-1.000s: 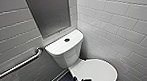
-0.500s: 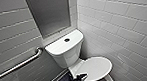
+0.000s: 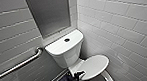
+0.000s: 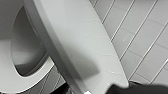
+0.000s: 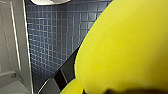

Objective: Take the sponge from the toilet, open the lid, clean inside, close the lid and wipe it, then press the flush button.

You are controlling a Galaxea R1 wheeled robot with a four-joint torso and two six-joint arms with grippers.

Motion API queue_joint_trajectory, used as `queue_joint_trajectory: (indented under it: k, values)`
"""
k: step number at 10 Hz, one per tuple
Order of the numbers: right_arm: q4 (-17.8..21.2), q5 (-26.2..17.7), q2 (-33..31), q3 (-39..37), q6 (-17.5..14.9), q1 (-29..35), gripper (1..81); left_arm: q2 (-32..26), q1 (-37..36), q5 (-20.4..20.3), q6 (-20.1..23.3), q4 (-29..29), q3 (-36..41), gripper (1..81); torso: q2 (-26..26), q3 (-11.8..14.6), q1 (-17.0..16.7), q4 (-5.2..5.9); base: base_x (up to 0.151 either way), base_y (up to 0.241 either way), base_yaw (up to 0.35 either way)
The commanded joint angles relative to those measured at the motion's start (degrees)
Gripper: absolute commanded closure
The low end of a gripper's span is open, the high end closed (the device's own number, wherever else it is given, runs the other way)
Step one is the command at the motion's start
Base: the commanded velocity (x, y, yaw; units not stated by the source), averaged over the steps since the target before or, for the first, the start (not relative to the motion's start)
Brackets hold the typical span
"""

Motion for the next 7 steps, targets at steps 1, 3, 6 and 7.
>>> queue_joint_trajectory:
  k: [1, 3, 6, 7]
  values:
    - [-1.95, -2.55, -0.66, 2.01, 0.32, -0.13, 81.1, -0.80, -8.70, -3.79, -0.93, 1.07, 4.85, 1.0, 0.00, 1.56, 0.00, 0.00, 0.000, 0.000, 0.000]
    - [-1.86, -2.55, -0.75, 2.37, 0.32, -0.13, 81.1, -2.21, -9.22, -5.20, -2.25, 1.07, 5.99, 1.0, 0.02, 3.12, 0.00, -0.02, 0.000, 0.000, 0.000]
    - [-1.95, -2.55, -1.01, 2.37, 0.24, -0.74, 81.1, -2.74, -9.58, -5.37, -3.22, 0.98, 5.99, 1.0, 0.00, 3.63, 0.00, -0.02, 0.000, 0.000, 0.000]
    - [-1.95, -2.55, -1.10, 2.37, 0.24, -0.92, 81.1, -3.09, -9.75, -5.37, -3.83, 0.98, 5.64, 1.0, 0.00, 3.98, 0.00, -0.02, 0.000, 0.000, 0.000]
